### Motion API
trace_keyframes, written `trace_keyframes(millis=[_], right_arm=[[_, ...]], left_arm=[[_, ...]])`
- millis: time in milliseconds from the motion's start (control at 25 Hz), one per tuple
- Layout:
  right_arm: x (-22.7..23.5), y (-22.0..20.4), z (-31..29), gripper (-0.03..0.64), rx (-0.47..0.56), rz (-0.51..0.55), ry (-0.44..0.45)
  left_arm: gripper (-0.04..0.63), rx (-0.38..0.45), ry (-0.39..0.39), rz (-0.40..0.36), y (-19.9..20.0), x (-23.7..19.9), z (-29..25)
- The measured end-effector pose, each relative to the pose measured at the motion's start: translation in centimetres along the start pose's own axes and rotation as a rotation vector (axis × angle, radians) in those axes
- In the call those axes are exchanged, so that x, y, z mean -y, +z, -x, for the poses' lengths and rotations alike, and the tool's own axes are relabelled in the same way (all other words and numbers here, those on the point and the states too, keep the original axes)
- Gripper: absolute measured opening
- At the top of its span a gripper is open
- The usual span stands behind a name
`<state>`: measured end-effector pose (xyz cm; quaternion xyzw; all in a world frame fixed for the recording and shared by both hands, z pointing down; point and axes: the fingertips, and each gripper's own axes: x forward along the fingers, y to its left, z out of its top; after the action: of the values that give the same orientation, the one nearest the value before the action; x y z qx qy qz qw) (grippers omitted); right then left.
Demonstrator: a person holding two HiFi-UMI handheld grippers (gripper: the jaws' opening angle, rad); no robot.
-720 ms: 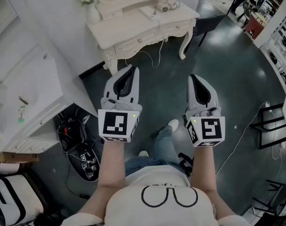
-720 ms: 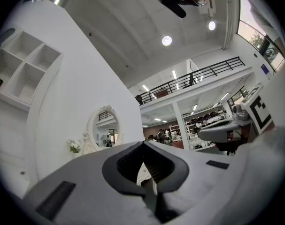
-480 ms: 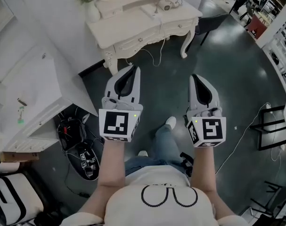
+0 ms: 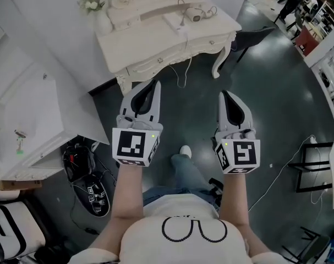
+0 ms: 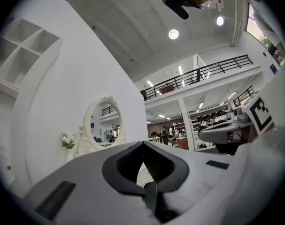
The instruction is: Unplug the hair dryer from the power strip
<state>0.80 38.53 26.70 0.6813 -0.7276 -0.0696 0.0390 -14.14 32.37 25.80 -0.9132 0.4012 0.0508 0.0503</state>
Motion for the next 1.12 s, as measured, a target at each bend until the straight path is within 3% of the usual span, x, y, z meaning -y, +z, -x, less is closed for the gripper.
trace_keyframes(millis=[560,920,1120], right_arm=[[13.2,0.4,-16.6,-0.002,0.008,-0.011,0.165],[15.6,-2.6,-23.7,-0.002,-0.005,-0.069,0.201],[16.1,-3.9,-29.0,-0.002,-0.003,-0.036,0.232]], left_arm=[[-0.002,-0.038,0.103,-0.076,0.3,-1.7,-19.1],[-0.002,-0.101,0.109,-0.103,-2.5,-4.5,-25.3],[-0.002,-0.14,0.086,-0.118,-5.2,-7.5,-30.2]])
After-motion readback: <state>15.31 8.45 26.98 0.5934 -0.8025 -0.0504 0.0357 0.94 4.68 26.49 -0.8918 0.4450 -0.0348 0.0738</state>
